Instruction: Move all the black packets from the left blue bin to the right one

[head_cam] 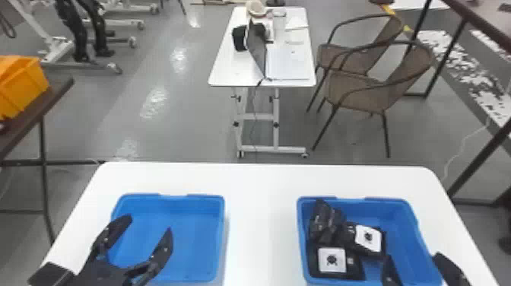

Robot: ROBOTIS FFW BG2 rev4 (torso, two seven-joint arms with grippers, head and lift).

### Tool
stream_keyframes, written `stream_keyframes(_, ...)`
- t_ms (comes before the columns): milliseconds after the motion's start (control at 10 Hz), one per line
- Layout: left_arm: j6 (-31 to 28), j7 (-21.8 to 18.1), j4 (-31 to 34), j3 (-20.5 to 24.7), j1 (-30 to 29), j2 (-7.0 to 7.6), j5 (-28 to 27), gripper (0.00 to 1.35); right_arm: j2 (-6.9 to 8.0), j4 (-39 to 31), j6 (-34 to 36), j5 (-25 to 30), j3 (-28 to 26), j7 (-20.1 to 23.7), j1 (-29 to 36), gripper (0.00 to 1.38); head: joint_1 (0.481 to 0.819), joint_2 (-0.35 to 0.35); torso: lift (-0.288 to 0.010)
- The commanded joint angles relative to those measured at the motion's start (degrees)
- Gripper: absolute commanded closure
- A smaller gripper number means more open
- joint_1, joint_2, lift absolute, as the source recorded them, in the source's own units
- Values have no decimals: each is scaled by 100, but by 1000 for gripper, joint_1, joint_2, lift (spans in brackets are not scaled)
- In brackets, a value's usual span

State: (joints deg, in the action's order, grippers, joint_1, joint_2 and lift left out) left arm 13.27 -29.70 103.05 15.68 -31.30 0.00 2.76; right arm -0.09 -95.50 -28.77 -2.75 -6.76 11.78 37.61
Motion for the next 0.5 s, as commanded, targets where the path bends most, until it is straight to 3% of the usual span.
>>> stream_keyframes(0,-70,0,-48,-57,18,-15,93,231,14,22,38,-50,9,9,-8,262,695,31,0)
stream_keyframes(400,-96,0,-66,-83,18,-15,128,231,14,14,47,-50,26,0,-8,262,695,23,0)
